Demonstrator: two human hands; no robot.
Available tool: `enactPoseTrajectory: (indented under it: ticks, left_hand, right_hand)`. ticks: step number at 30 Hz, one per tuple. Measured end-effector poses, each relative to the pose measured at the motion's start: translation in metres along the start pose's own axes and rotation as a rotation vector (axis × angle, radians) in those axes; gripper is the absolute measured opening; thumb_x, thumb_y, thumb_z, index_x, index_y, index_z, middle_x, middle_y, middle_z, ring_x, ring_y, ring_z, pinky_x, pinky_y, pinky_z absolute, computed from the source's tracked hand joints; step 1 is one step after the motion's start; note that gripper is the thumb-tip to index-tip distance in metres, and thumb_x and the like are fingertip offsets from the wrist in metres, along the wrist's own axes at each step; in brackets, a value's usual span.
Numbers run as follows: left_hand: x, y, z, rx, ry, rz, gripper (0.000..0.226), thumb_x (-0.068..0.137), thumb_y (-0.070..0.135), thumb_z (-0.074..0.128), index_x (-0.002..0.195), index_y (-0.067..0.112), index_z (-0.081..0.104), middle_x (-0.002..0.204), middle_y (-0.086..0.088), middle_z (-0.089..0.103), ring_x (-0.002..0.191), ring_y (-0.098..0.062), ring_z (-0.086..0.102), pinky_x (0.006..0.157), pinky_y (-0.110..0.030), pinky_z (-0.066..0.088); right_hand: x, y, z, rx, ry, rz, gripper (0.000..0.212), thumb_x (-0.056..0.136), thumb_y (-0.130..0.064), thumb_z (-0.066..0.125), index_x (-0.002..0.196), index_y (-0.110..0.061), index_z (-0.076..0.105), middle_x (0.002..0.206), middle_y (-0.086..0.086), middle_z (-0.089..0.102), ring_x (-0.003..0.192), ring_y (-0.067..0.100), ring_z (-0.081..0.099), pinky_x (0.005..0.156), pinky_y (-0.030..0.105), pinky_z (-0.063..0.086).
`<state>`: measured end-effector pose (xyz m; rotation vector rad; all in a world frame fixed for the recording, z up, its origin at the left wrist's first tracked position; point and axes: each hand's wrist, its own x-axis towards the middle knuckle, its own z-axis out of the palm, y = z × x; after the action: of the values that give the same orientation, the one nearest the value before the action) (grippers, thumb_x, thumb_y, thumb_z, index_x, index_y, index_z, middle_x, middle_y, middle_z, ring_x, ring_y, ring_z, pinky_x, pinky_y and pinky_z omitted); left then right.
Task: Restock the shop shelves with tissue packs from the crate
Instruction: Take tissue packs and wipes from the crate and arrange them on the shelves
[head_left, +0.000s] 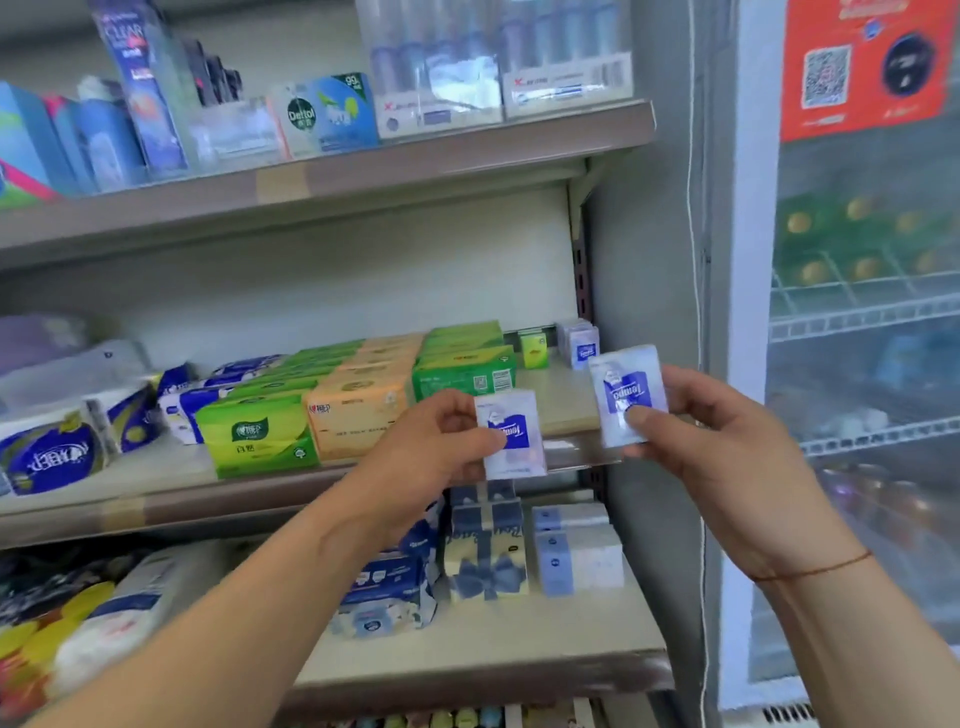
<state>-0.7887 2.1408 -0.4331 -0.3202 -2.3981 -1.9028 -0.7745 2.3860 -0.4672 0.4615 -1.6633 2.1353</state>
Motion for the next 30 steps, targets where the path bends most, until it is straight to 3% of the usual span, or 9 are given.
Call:
enactPoseTrajectory:
  ticks: [6, 9, 11, 15, 17, 21, 25, 30]
  left_hand:
    - [0.053, 0.034, 0.031, 0.175, -0.007, 0.101, 0.034, 0.091, 0.002, 0.073, 0.12, 0.012, 0.059, 0.098, -0.012, 0.078, 0.092, -0.029, 0.076, 0.085, -0.043, 0.062]
    - [0.104, 0.047, 0.051, 0.266, 0.042, 0.157, 0.03, 0.085, 0.0, 0.078, 0.109, 0.01, 0.063, 0.085, -0.005, 0.078, 0.079, -0.023, 0.073, 0.083, -0.05, 0.059]
    - [0.145, 0.048, 0.065, 0.338, 0.102, 0.202, 0.03, 0.077, 0.006, 0.083, 0.098, 0.018, 0.065, 0.081, -0.005, 0.077, 0.078, -0.027, 0.073, 0.08, -0.053, 0.061]
    - [0.216, 0.031, 0.097, 0.532, 0.184, 0.219, 0.028, 0.076, 0.011, 0.081, 0.095, 0.024, 0.064, 0.089, -0.008, 0.077, 0.07, -0.022, 0.066, 0.063, -0.033, 0.055]
    - [0.245, 0.018, 0.109, 0.649, 0.219, 0.2, 0.031, 0.079, 0.012, 0.08, 0.104, 0.022, 0.065, 0.102, -0.007, 0.075, 0.081, -0.021, 0.064, 0.067, -0.025, 0.047]
    - [0.294, -0.011, 0.121, 0.804, 0.276, 0.102, 0.043, 0.084, 0.019, 0.078, 0.123, 0.01, 0.063, 0.122, -0.011, 0.068, 0.115, -0.029, 0.064, 0.091, -0.028, 0.051]
    - [0.327, -0.025, 0.126, 0.832, 0.27, 0.032, 0.034, 0.081, 0.024, 0.078, 0.111, 0.01, 0.072, 0.111, -0.01, 0.074, 0.106, -0.026, 0.07, 0.082, -0.026, 0.055]
    - [0.349, -0.04, 0.132, 0.836, 0.264, 0.014, 0.031, 0.083, 0.027, 0.076, 0.107, 0.008, 0.073, 0.112, -0.012, 0.074, 0.105, -0.029, 0.07, 0.073, -0.022, 0.045]
  right_hand:
    - [0.018, 0.004, -0.022, 0.002, 0.092, -0.049, 0.033, 0.091, 0.005, 0.067, 0.114, -0.017, 0.075, 0.099, 0.006, 0.079, 0.085, 0.018, 0.072, 0.071, 0.022, 0.059]
    - [0.027, 0.01, -0.041, 0.008, 0.177, -0.056, 0.032, 0.091, 0.003, 0.068, 0.112, -0.02, 0.076, 0.099, 0.003, 0.079, 0.088, 0.022, 0.075, 0.073, 0.021, 0.059]
    - [0.034, 0.017, -0.052, 0.013, 0.21, -0.046, 0.031, 0.091, 0.003, 0.068, 0.111, -0.02, 0.076, 0.101, 0.007, 0.079, 0.089, 0.026, 0.076, 0.073, 0.02, 0.059]
    - [0.049, 0.038, -0.06, 0.007, 0.212, 0.006, 0.033, 0.091, 0.004, 0.068, 0.114, -0.019, 0.076, 0.103, 0.011, 0.077, 0.082, 0.023, 0.077, 0.075, 0.024, 0.061]
    - [0.057, 0.048, -0.061, 0.012, 0.203, 0.022, 0.035, 0.091, 0.005, 0.067, 0.116, -0.018, 0.075, 0.102, 0.011, 0.078, 0.084, 0.025, 0.077, 0.075, 0.024, 0.061]
    - [0.072, 0.058, -0.065, 0.058, 0.208, 0.023, 0.035, 0.09, 0.006, 0.069, 0.115, -0.018, 0.074, 0.098, 0.008, 0.079, 0.08, 0.024, 0.078, 0.075, 0.027, 0.062]
    - [0.086, 0.066, -0.066, 0.129, 0.222, 0.012, 0.027, 0.087, 0.006, 0.071, 0.107, -0.013, 0.073, 0.094, 0.009, 0.077, 0.073, 0.022, 0.076, 0.064, 0.023, 0.059]
    - [0.091, 0.081, -0.064, 0.074, 0.227, 0.017, 0.025, 0.088, 0.002, 0.074, 0.106, -0.015, 0.072, 0.096, 0.005, 0.077, 0.081, 0.024, 0.077, 0.072, 0.027, 0.061]
